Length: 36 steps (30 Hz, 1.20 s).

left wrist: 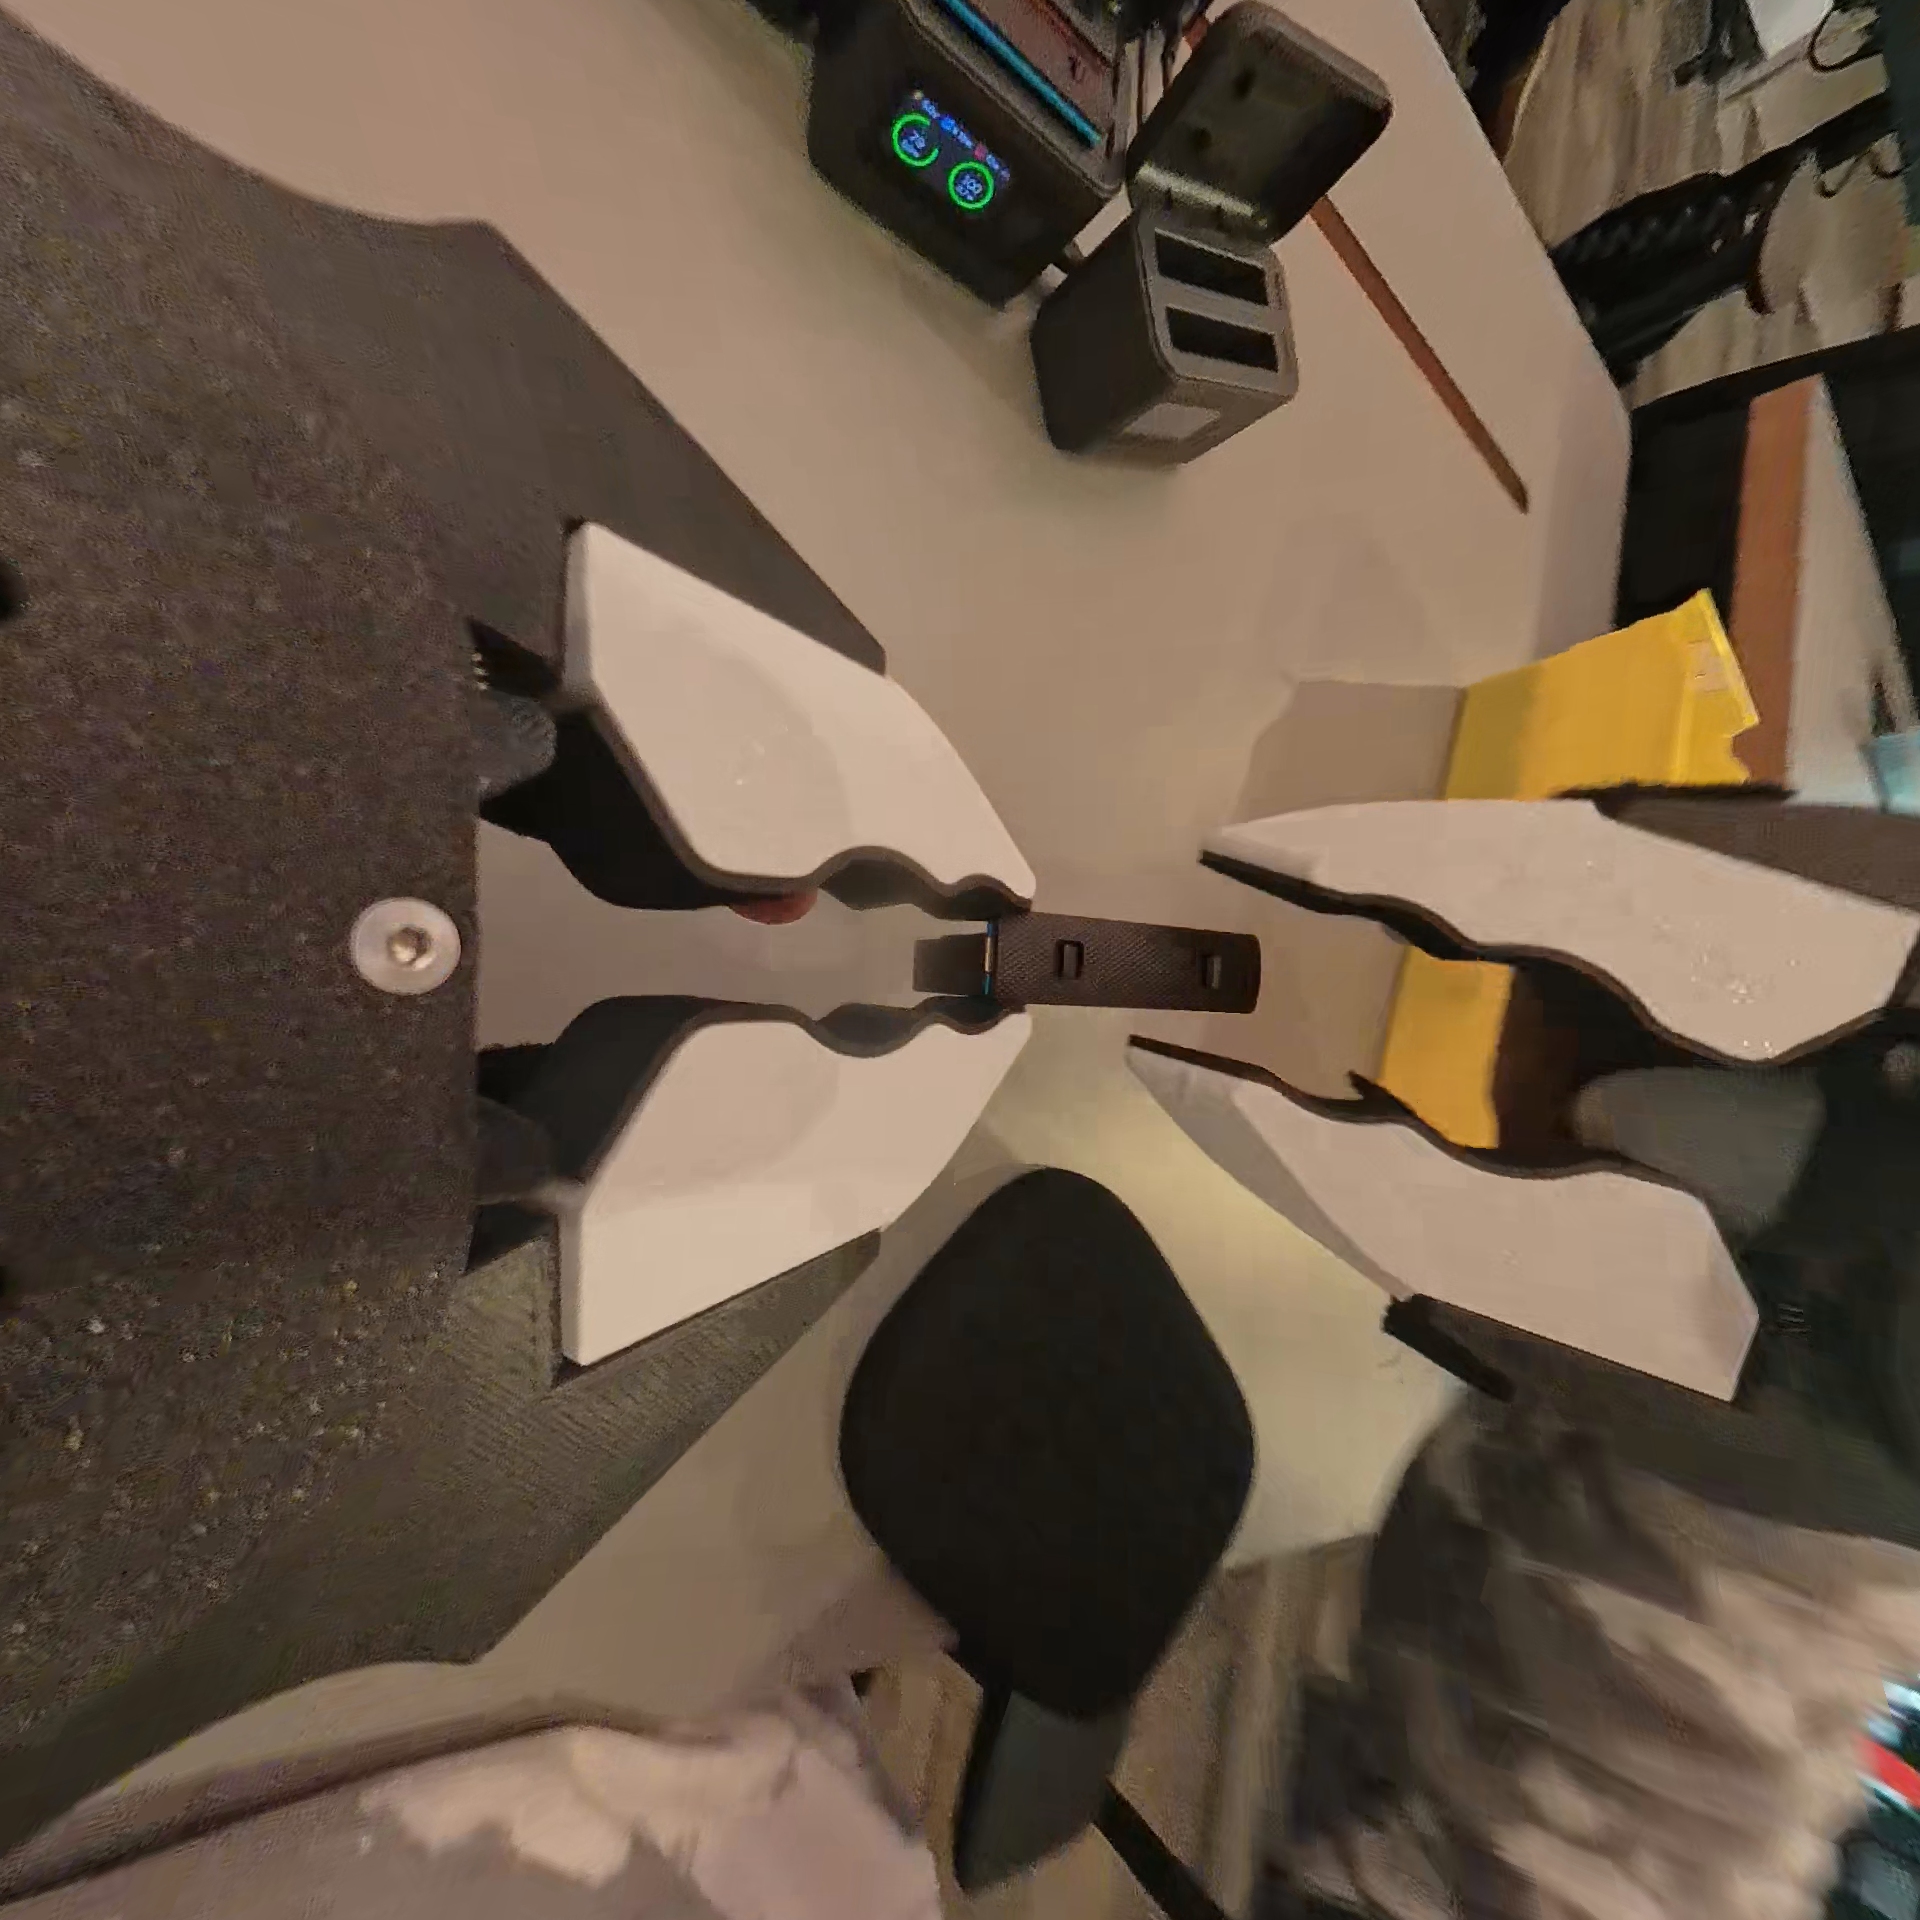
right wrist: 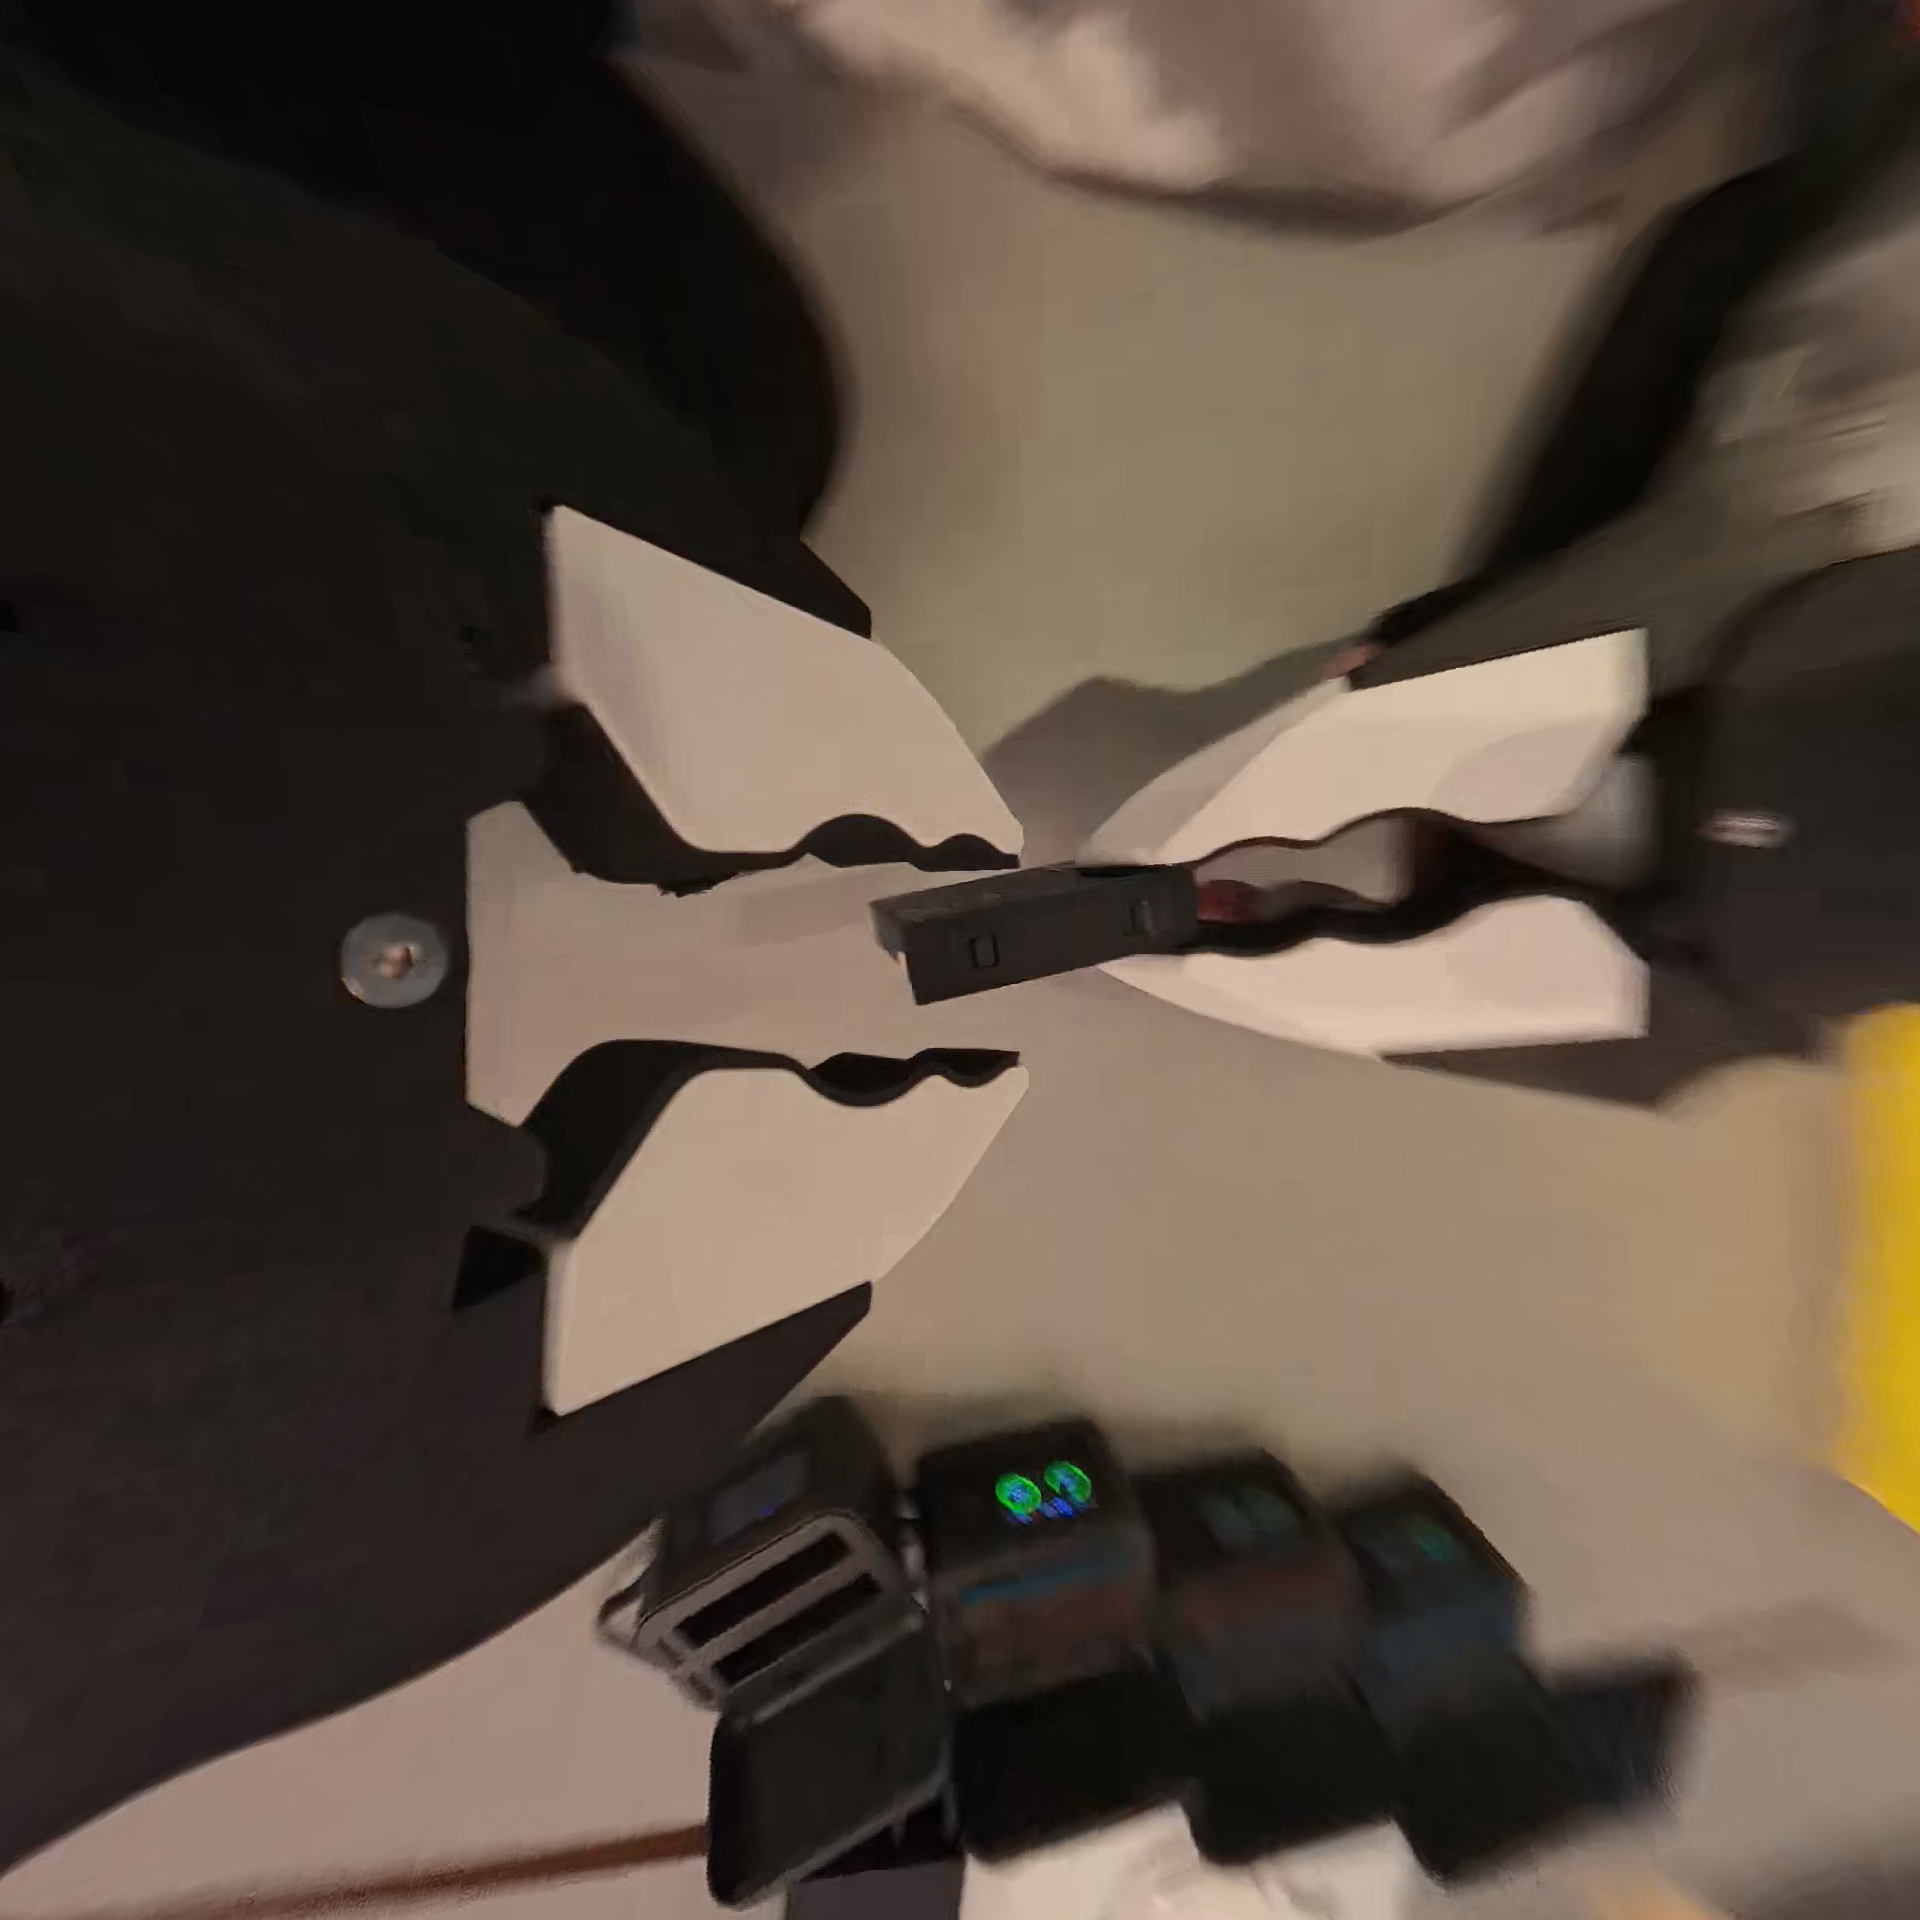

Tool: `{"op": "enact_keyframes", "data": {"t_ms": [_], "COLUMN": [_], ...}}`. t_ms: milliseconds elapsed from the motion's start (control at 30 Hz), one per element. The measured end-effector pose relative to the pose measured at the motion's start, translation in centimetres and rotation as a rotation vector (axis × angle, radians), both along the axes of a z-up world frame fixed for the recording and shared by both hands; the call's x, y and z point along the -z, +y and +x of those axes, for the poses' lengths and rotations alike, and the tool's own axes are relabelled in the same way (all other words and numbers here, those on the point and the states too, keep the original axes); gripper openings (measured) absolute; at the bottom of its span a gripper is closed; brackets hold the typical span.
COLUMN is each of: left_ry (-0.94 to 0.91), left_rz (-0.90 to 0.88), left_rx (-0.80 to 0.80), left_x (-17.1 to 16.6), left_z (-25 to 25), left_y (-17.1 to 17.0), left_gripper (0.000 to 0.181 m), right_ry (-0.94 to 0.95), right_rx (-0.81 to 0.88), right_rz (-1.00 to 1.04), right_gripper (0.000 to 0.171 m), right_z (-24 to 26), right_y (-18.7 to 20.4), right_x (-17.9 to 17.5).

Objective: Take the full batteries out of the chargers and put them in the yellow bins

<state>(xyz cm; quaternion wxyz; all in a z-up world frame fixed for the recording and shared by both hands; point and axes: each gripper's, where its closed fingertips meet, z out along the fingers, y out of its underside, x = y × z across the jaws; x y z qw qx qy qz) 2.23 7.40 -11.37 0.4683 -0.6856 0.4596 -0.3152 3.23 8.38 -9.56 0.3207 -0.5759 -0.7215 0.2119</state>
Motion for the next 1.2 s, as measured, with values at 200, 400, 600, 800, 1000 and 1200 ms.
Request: {"op": "enact_keyframes", "data": {"t_ms": [200,400,600,800,1000,1200], "left_ry": [0.150,0.166,-0.009,-0.123,-0.117,-0.085], "left_rz": [0.074,0.115,0.125,0.153,0.149,0.172], "left_rx": [-0.033,-0.078,-0.169,-0.281,-0.324,-0.335], "left_x": [1.7,1.9,-0.2,-1.1,0.0,0.7], "left_z": [0.1,-0.1,-0.6,-1.7,-2.4,-2.7], "left_y": [0.0,0.5,1.7,2.9,3.9,4.5], "left_gripper": [0.014,0.015,0.038,0.038,0.034,0.031], "right_ry": [-0.297,-0.324,-0.313,-0.304,-0.375,-0.424], "right_rx": [-0.089,-0.150,-0.142,-0.121,-0.161,-0.218], "right_rz": [0.106,0.192,0.218,0.270,0.291,0.236], "right_gripper": [0.028,0.015,0.014,0.014,0.014,0.014], "right_z": [-0.1,-0.6,0.7,2.0,2.1,1.5], "right_y": [-0.4,-0.1,3.7,11.9,18.3,21.5], "right_x": [3.1,3.5,1.2,-0.9,-0.5,1.2]}}
